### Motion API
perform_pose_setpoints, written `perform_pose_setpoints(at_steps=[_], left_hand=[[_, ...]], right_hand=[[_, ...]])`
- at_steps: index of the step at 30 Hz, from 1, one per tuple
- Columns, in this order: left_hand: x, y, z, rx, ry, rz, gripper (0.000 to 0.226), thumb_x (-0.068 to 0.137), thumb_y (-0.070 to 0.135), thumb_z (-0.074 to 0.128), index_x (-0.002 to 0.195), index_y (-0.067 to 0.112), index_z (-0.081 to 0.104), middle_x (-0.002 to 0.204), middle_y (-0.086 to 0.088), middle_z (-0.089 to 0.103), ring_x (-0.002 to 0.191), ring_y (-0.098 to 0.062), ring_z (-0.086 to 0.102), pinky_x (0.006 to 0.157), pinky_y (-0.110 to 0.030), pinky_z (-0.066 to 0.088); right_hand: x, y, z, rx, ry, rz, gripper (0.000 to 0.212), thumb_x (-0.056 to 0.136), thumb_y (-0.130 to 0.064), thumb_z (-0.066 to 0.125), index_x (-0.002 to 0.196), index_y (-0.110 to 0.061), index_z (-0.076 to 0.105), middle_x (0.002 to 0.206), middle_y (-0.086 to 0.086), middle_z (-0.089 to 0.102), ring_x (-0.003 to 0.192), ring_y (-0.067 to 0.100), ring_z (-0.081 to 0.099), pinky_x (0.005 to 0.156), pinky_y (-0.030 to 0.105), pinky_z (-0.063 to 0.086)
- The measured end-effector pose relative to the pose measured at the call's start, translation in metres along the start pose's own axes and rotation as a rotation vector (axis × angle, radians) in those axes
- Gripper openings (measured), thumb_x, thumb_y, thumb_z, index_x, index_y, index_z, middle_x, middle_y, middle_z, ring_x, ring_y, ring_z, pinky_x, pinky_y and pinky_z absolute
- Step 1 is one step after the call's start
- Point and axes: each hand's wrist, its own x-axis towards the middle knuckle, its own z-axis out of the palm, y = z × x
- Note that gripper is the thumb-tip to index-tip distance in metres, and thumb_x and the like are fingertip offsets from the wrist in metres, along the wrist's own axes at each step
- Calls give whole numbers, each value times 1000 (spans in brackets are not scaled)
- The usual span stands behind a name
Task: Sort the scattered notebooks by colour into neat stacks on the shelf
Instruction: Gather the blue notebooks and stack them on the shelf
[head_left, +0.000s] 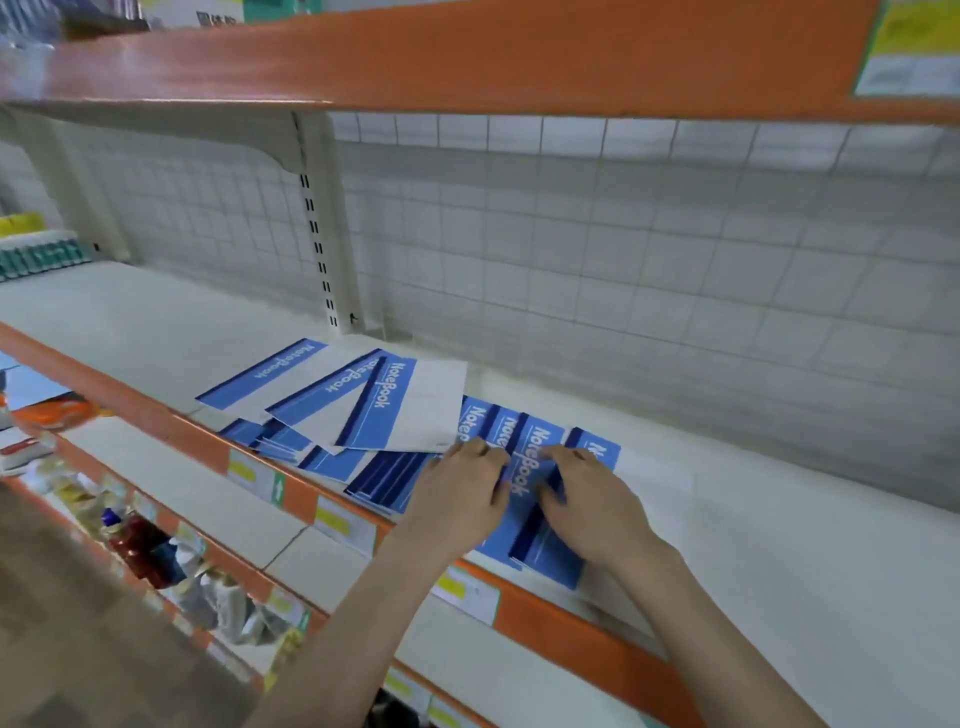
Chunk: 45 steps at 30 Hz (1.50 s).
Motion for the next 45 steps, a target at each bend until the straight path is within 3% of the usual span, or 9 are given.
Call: perform_pose_setpoints(at_steps=[5,11,16,20,31,37,40,42,45], left_hand=[[22,-20,-1,2,-73,95,36,99,32,40,132,21,48,128,0,48,120,-19,45,97,-39,43],[44,-31,5,-4,-63,196,37,99,31,40,133,19,48,130,-1,49,122,-18,44,99,-34,41],[52,-24,19,23,-51,179,38,98,32,41,131,16,48,131,-3,48,124,-21,42,105,-36,36],[54,-21,26,23,-30,145,40,97,33,40,132,16,45,134,-3,46,126,-23,39,104,-38,34],[48,-25,43,-41,73,144,41,96,37,37,133,22,44,135,2,43,126,-20,34,100,-35,31],[48,-26,46,-40,100,149,40,95,36,39,132,22,45,134,2,43,124,-19,36,98,-34,31],[49,-25,45,-28,87,152,40,95,36,40,132,21,45,134,2,43,124,-20,35,99,-35,31],[49,-25,45,-17,80,155,41,95,36,41,132,20,45,135,1,43,124,-21,36,99,-36,31],[48,-26,45,-22,89,155,40,95,36,41,131,20,46,134,1,43,123,-21,36,98,-35,31]], right_hand=[[7,-3,4,-86,83,199,28,94,-35,43,118,-24,52,112,1,57,102,22,57,68,30,40],[15,-21,11,-244,150,408,34,93,-47,44,109,-18,53,109,2,57,100,23,55,68,30,40],[22,-30,19,-297,143,505,45,89,-51,53,117,-16,49,118,5,51,109,25,49,71,31,37],[23,-30,21,-293,216,535,33,89,-41,54,112,-18,52,112,4,53,104,24,51,68,29,36],[18,-21,16,-224,240,533,37,84,-47,60,108,-20,53,104,-1,59,93,19,56,65,26,38],[23,-32,18,-242,239,523,30,86,-30,52,109,-13,45,95,4,57,79,22,49,59,26,35],[31,-35,18,-305,242,522,39,90,-12,48,128,-12,37,90,8,57,68,21,45,44,25,26],[34,-35,18,-361,219,516,49,89,-1,47,135,-14,34,100,10,61,74,22,53,47,23,32],[34,-34,13,-364,162,549,30,91,0,46,119,-9,51,112,11,60,97,25,62,65,24,40]])
